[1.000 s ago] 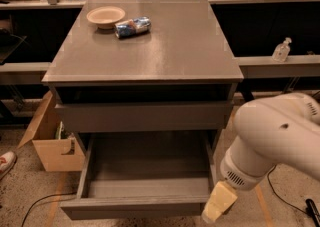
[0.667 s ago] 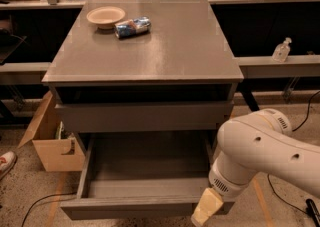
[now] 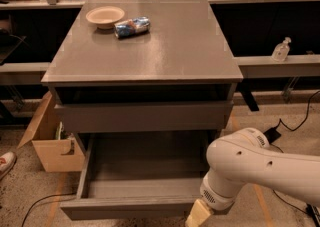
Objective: Close middle drawer
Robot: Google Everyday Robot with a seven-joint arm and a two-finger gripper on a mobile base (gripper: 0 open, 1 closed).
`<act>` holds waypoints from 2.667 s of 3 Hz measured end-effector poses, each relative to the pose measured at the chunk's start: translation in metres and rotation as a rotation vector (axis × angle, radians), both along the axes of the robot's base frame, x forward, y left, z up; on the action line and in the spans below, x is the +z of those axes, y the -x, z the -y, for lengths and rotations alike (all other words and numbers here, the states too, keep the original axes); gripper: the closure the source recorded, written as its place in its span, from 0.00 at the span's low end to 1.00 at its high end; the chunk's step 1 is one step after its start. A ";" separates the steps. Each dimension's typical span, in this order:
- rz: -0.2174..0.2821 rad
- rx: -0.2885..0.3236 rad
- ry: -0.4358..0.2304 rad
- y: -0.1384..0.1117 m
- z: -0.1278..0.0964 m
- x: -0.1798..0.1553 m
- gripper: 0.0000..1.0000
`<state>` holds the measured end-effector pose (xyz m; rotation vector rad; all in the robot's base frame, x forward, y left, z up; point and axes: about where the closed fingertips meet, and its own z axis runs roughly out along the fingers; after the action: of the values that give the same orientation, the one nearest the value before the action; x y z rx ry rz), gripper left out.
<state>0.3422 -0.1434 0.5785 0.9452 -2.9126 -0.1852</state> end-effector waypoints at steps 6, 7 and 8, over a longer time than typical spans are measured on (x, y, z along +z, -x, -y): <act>-0.058 -0.065 -0.201 0.006 -0.022 -0.147 1.00; 0.016 -0.062 -0.238 -0.010 -0.034 -0.161 1.00; 0.117 -0.050 -0.267 -0.043 -0.050 -0.162 1.00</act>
Offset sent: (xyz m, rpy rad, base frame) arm -0.0010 0.0001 -0.0019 0.0001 0.0038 -0.0096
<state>0.3848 -0.0934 0.4167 0.9461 -3.0744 -0.5522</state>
